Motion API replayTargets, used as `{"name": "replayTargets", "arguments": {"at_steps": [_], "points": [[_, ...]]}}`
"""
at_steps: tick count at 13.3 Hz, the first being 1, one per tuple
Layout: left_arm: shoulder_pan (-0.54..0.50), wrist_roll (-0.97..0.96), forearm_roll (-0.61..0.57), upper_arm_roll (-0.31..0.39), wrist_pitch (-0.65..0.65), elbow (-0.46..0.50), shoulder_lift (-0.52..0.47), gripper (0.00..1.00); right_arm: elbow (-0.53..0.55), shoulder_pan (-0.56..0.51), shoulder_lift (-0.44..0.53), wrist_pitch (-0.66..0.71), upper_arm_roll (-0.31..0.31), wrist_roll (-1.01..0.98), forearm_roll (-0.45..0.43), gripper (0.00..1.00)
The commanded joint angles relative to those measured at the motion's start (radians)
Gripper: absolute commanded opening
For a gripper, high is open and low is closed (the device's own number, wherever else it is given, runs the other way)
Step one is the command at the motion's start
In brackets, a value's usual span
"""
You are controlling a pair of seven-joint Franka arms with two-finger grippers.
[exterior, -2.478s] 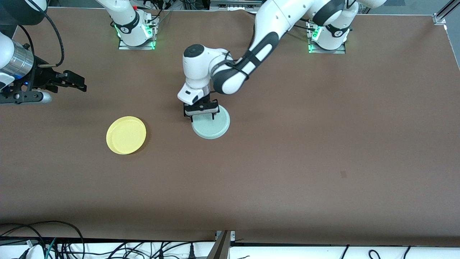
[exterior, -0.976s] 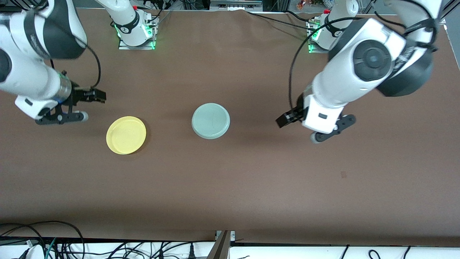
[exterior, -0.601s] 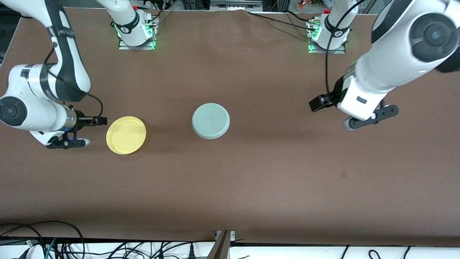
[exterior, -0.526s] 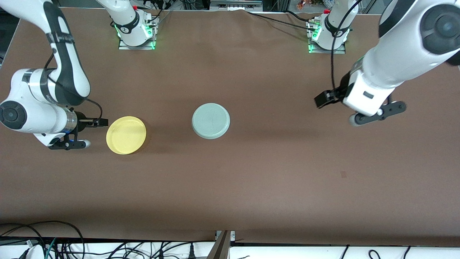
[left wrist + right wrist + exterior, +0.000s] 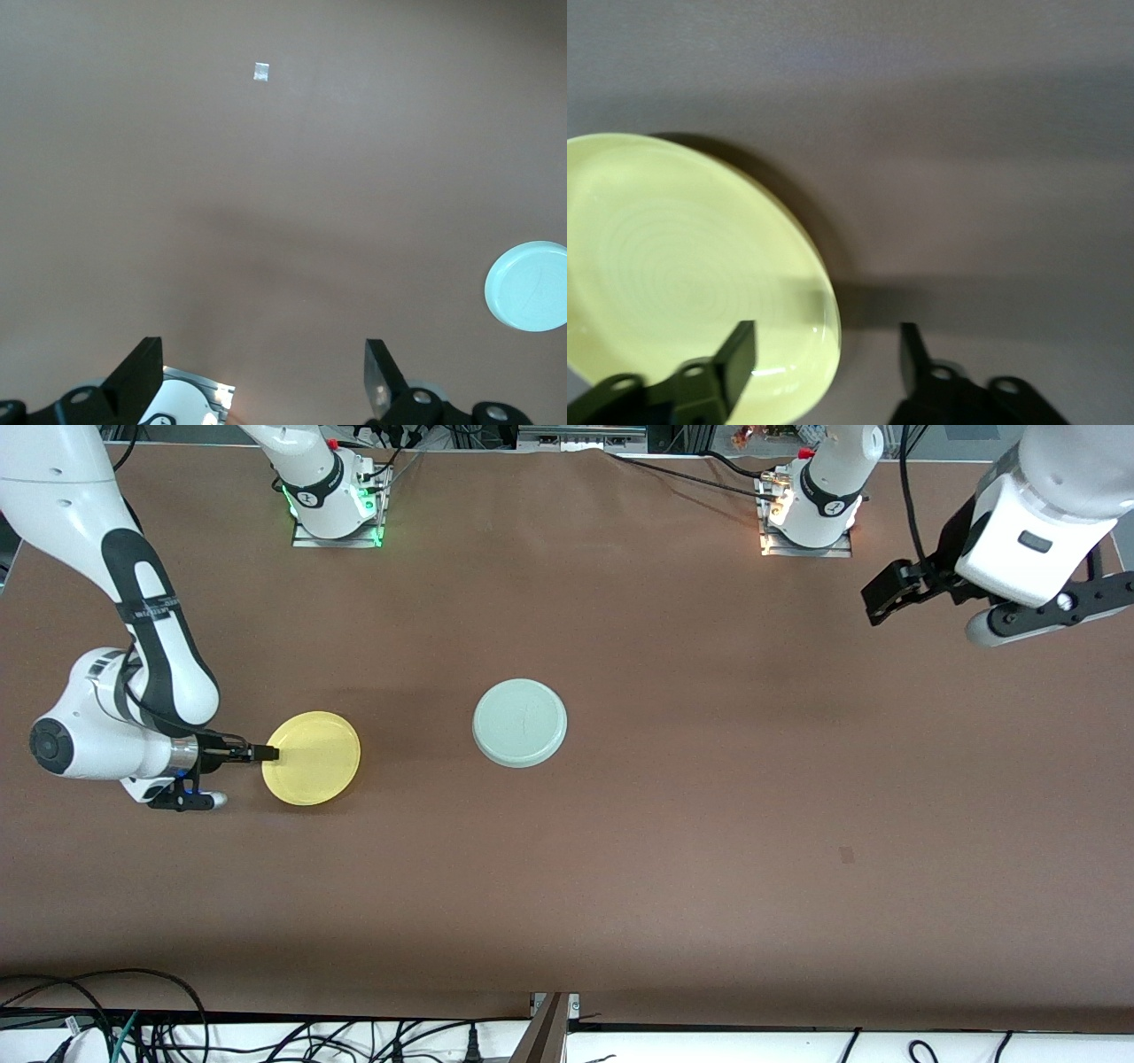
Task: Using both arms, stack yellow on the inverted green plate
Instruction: 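Grasp the yellow plate's rim with the right gripper while the left gripper retreats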
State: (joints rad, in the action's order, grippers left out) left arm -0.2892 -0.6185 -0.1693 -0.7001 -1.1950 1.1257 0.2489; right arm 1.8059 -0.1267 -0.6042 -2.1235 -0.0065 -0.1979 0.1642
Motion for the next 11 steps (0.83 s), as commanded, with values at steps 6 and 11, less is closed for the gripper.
{"name": "replayTargets", "arguments": {"at_steps": [6, 11], "points": [[-0.241, 0.332, 0.134, 0.034, -0.199, 0.295, -0.184, 1.0, -0.01, -0.027, -0.02, 0.008, 0.013, -0.021, 0.024, 0.0], [-0.295, 0.358, 0.137, 0.041, -0.303, 0.393, -0.178, 1.0, -0.045, -0.021, 0.006, 0.095, 0.023, -0.032, 0.023, 0.0]]}}
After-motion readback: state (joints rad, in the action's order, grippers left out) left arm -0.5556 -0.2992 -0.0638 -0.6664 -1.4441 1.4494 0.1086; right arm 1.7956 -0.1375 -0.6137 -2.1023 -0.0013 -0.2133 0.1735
